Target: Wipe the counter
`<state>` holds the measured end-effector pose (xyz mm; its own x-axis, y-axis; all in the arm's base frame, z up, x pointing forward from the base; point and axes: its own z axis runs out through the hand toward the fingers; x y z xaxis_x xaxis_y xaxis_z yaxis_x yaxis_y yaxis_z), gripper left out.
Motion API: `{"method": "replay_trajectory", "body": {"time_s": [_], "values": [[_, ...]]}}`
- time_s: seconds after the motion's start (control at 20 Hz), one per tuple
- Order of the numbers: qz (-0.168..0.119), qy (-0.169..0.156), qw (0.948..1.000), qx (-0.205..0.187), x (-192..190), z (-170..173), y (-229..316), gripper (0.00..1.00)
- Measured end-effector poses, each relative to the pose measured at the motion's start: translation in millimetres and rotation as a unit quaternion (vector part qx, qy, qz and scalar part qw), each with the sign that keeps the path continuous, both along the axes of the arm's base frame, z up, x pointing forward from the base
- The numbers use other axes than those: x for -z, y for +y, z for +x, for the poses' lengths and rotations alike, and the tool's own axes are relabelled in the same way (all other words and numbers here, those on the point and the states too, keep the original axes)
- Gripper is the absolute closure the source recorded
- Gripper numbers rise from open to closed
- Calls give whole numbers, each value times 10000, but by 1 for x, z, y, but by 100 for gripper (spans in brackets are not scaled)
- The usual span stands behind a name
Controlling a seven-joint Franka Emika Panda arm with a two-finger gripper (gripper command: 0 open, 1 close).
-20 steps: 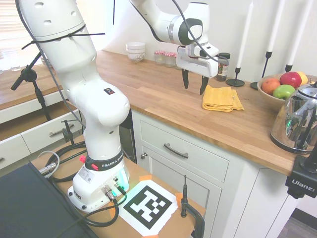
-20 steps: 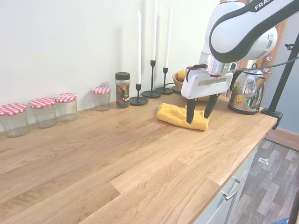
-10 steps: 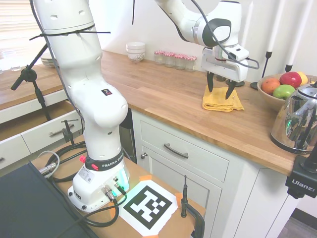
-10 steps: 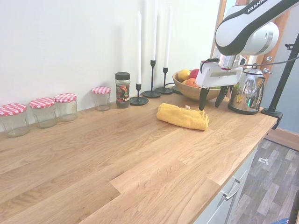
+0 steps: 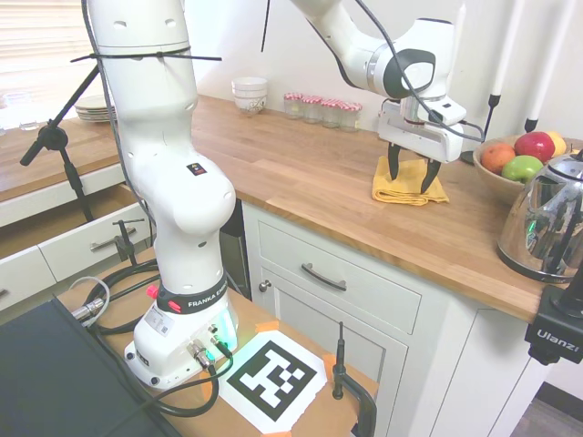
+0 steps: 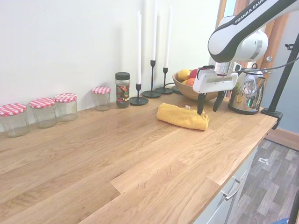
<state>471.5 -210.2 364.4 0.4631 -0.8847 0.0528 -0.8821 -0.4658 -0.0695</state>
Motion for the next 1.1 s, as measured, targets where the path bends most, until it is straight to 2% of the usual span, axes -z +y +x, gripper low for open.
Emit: {"method": "replay_trajectory", "body": {"time_s": [0.4,0.8,0.85,1.1], "values": [[57,118,9998,138,30,2,-8,0],[73,104,9998,180,35,4,-12,0],[71,105,9998,184,35,5,-12,100],[120,85,9996,245,37,7,-17,100]]}}
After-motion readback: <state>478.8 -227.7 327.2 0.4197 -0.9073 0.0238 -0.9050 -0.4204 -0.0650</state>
